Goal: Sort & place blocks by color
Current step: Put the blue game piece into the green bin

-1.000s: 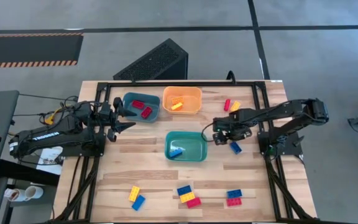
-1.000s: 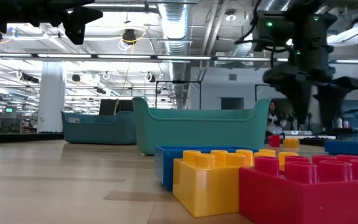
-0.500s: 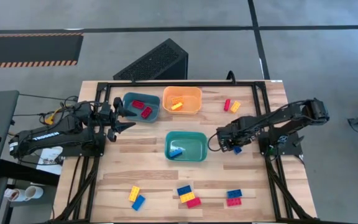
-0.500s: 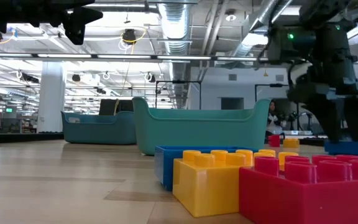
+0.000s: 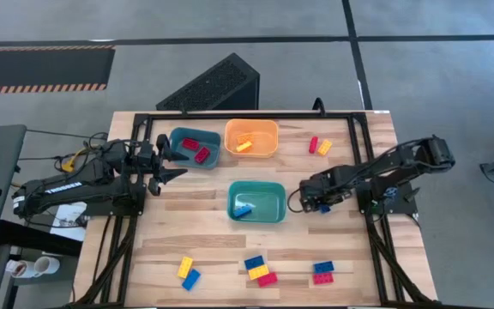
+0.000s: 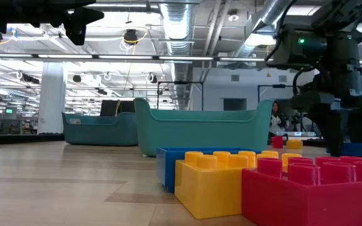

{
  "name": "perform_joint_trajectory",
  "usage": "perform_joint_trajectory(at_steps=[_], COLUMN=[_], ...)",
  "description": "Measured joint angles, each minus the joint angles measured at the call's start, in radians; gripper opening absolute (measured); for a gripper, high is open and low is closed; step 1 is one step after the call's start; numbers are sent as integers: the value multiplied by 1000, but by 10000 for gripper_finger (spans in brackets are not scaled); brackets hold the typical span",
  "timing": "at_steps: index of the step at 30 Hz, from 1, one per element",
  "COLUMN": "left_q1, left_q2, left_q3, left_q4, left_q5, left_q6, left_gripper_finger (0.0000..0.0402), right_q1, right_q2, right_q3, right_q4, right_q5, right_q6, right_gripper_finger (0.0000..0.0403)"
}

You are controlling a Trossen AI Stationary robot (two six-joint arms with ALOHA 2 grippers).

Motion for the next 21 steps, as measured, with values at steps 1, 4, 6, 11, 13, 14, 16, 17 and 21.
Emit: perform_joint_trajectory(at_steps=[1,4,6,11,13,14,16,17,21], left_q1=[0,0,0,0,0,0,0,0,0], left_q2=[0,0,0,0,0,0,0,0,0], left_q3=[0,0,0,0,0,0,0,0,0], left_q4=[0,0,0,0,0,0,0,0,0], left_q5=[0,0,0,0,-1,-1,-1,-1,-13], left_q6=[0,1,0,0,0,0,0,0,10], left_gripper_finger=[180,180,180,180,180,180,180,180,180], right_q1=[8,36,54,75,75,75,73,73,74], right_q2=[-1,-3,-2,-3,-3,-3,-2,0,2], right_q3=[-7,-12,-12,-11,-11,-10,-2,5,69], right_q4=[15,28,28,25,30,30,26,23,58], right_q5=[4,15,23,28,30,30,31,40,95], right_q6=[15,52,71,100,101,101,115,118,108], right_gripper_finger=[281,274,255,164,129,127,127,127,127])
